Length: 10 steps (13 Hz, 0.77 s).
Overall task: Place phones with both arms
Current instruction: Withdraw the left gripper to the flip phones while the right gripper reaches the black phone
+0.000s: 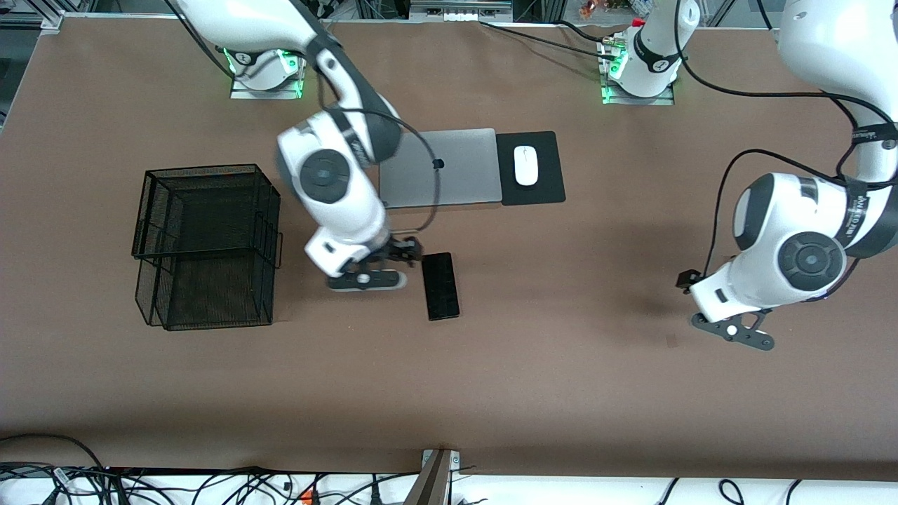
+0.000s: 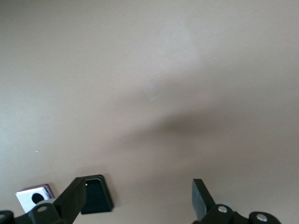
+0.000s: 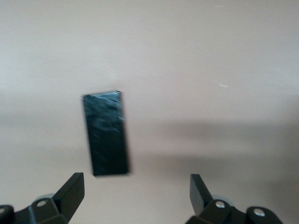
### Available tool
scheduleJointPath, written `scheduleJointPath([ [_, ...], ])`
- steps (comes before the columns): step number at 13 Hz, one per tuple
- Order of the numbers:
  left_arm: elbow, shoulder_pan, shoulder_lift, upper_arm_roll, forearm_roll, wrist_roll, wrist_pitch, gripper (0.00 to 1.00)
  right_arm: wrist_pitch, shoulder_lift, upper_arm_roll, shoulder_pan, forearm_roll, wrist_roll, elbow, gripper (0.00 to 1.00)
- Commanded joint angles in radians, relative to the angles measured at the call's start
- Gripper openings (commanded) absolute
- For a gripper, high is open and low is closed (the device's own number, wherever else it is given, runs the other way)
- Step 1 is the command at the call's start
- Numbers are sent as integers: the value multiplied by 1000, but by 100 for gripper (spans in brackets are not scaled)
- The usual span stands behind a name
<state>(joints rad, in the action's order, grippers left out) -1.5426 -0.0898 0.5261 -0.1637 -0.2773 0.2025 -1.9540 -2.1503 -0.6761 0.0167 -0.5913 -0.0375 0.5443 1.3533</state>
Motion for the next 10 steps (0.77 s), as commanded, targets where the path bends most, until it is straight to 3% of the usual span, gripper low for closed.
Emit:
scheduleJointPath([
  [1, -145, -114, -81, -16, -16, 128, -118, 100, -89, -106, -15, -61, -1, 20, -60, 100],
  [5, -266, -253, -93, -22, -10, 160, -267, 100, -157, -178, -17, -87, 43, 8, -57, 100],
  [10, -332, -341, -81, -22, 52, 157, -333, 100, -227, -238, -17, -107, 50, 11, -51, 100],
])
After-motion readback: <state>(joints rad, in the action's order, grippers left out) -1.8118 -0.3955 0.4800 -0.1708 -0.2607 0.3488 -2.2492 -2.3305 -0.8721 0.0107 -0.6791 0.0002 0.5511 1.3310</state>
